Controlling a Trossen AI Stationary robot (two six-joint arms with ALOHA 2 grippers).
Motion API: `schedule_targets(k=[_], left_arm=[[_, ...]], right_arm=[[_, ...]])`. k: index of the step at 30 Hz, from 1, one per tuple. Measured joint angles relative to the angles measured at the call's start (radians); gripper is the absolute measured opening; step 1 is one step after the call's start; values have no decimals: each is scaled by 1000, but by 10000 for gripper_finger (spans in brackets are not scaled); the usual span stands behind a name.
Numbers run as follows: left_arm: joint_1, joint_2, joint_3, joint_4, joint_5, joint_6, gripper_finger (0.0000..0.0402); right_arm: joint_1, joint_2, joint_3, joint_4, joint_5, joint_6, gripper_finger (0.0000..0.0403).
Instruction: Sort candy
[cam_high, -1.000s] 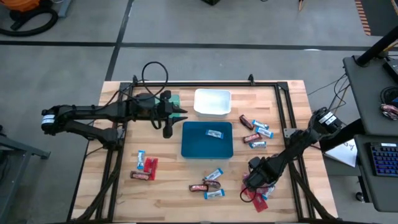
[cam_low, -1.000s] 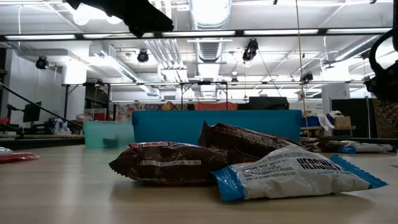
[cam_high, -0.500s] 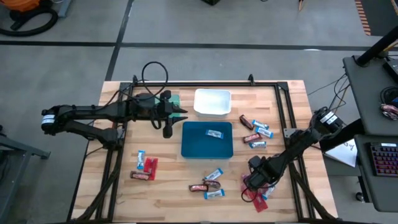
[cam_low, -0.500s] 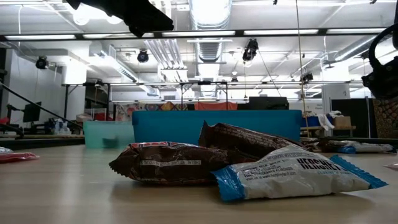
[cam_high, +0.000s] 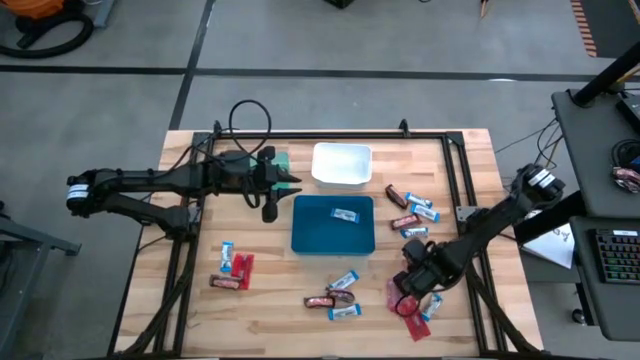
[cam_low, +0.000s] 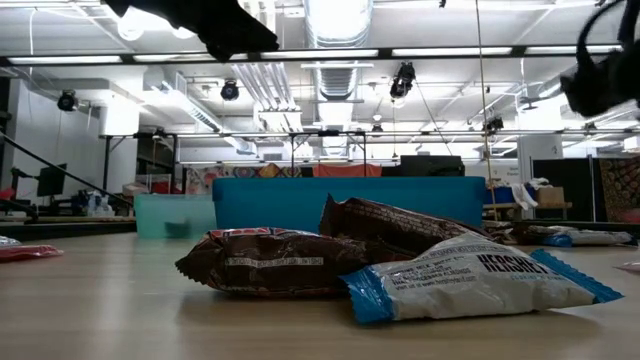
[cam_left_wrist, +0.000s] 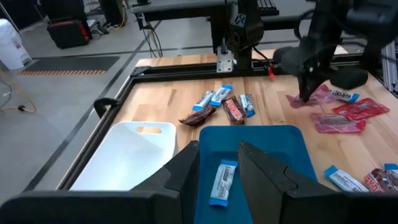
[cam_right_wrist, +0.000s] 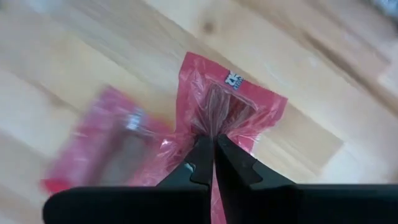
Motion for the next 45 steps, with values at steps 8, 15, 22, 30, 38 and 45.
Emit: schedule_targets(k=[8, 15, 22, 30, 38, 45], left_arm=[[0, 0, -16, 3, 0, -14, 93], [0, 0, -16, 3, 0, -17, 93], [0, 0, -23, 3, 1, -17, 93], [0, 0, -72, 11, 0, -17, 93], [4, -1, -87, 8, -4, 32, 93], [23, -4, -87, -34, -151, 76, 93]], right_arm=[[0, -140, 0, 7, 221, -55, 8], [-15, -218, 2, 36, 430, -171, 8], [-81, -252, 2, 134, 581, -385, 8], [-282, -259, 2, 374, 559, -806, 8], [-570, -257, 2, 568, 396, -1183, 9], [-816, -257, 3, 674, 260, -1498, 9]])
